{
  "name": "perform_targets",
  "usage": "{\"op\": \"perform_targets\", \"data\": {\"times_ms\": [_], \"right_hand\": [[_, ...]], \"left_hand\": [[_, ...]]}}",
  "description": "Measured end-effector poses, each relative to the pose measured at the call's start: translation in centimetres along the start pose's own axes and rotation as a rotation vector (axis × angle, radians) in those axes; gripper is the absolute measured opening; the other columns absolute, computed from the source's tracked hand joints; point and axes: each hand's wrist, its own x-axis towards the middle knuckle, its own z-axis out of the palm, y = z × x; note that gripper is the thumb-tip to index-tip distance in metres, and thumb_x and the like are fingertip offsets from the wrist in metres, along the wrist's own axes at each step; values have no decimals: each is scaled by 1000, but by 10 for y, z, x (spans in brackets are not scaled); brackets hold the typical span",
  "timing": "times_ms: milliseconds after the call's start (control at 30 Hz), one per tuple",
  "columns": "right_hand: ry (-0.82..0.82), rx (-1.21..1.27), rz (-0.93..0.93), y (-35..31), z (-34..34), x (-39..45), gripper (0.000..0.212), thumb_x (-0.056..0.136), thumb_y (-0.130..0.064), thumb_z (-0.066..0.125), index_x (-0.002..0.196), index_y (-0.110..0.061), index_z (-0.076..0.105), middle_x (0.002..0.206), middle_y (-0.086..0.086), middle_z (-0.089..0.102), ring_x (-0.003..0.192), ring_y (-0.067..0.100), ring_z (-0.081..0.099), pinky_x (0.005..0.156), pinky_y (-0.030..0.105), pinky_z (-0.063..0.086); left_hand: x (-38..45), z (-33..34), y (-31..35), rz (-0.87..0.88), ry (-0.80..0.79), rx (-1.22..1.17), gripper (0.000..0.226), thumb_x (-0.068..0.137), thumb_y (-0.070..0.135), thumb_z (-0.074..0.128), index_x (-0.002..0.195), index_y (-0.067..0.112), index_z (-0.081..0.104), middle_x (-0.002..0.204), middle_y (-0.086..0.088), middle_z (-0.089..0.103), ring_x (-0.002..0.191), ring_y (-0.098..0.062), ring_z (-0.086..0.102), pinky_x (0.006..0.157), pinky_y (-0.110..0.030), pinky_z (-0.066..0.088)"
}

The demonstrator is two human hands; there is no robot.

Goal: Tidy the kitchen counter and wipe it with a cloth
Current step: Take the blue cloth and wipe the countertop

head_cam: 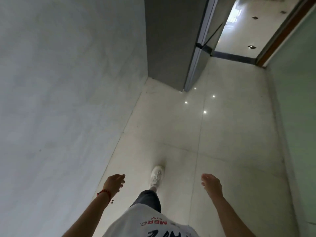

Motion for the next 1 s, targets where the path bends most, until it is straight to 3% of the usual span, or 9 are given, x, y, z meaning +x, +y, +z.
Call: {"op": "perform_targets", "data": {"times_ms": [133, 267, 400, 533, 633, 767, 1000], "right_hand": [[95, 117, 53, -51, -22, 53, 18, 87, -16, 53, 101, -13, 64, 90, 7, 63, 83, 23, 59, 85, 39, 50], [186, 231, 82, -89, -42, 99, 16, 87, -10, 55, 96, -4, 66, 86, 10, 64, 69, 21, 59, 66, 31, 45], [229, 314, 130, -121, -63, 139, 11, 87, -9, 55, 88, -11, 65, 87, 12, 65, 71, 24, 61, 70, 32, 44], [272, 395, 180, -127, -86, 178, 12, 87, -5, 54, 88, -12, 65, 78, 5, 63, 65, 17, 58, 61, 27, 44], [274, 431, 243, -128, -107, 218, 12, 87, -2, 53, 92, -8, 63, 74, 2, 60, 63, 16, 56, 59, 26, 43], [263, 498, 309, -140, -143, 289, 15, 86, 1, 55, 78, -7, 65, 68, 8, 61, 57, 20, 56, 56, 25, 37], [264, 476, 205, -227, -240, 407, 8, 87, -5, 56, 88, -9, 63, 70, 3, 62, 61, 19, 58, 56, 26, 40]], "left_hand": [[45, 15, 68, -37, -51, 44, 16, 92, 18, 49, 90, 4, 57, 86, -13, 61, 81, -27, 54, 61, -27, 39], [86, 38, 153, -48, -114, 108, 19, 92, 18, 48, 93, 1, 57, 85, -13, 60, 79, -27, 52, 60, -26, 38], [132, 78, 262, 39, -188, 190, 21, 92, 19, 50, 96, 0, 58, 86, -13, 60, 79, -26, 52, 59, -27, 38], [162, 133, 366, 132, -269, 268, 19, 91, 20, 50, 74, 13, 56, 75, -5, 60, 67, -18, 52, 59, -26, 38], [185, 180, 435, 193, -316, 306, 18, 90, 22, 51, 74, 16, 57, 73, -1, 60, 69, -18, 53, 61, -26, 38], [216, 237, 504, 238, -321, 321, 14, 90, 20, 51, 82, 12, 58, 78, -6, 60, 68, -17, 53, 60, -26, 38], [247, 317, 598, 214, -329, 317, 14, 91, 19, 50, 83, 10, 59, 80, -8, 61, 78, -24, 54, 62, -28, 39]]}}
